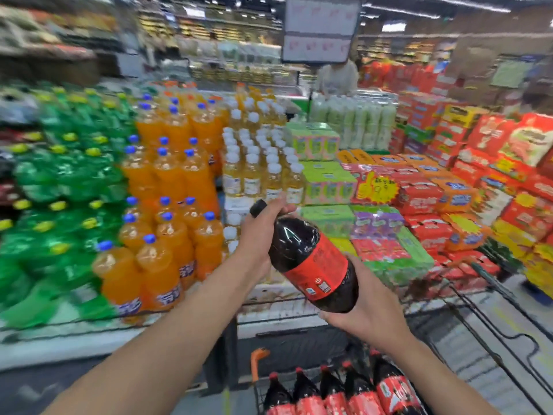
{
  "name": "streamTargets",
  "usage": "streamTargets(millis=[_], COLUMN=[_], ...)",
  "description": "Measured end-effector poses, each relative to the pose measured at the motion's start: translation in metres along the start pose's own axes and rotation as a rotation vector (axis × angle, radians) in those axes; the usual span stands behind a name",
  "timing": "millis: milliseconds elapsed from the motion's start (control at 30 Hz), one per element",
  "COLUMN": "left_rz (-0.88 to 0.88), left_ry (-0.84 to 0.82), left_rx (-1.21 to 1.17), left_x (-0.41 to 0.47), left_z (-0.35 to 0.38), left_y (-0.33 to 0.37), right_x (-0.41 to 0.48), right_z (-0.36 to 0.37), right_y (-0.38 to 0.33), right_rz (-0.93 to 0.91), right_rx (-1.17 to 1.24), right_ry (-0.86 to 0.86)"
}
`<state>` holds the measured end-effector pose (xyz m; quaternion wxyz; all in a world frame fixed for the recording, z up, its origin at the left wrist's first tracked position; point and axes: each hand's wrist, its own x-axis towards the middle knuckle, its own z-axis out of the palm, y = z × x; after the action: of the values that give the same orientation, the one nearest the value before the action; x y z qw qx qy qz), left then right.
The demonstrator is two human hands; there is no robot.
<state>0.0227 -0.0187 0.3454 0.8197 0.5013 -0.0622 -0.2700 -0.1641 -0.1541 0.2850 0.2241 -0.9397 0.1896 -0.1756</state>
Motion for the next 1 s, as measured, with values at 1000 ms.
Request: streamTargets(millis=[1000], left_rz=[0.335], left_ry=[0.668], left_rx=[-0.147], left_x=[-0.179], left_z=[-0.501], left_y=[0.211], right_x=[0.013], right_z=[0.294], right_y=[-0.438], right_rz=[-0.612], right_rx=[0.226], right_ry=[-0.452])
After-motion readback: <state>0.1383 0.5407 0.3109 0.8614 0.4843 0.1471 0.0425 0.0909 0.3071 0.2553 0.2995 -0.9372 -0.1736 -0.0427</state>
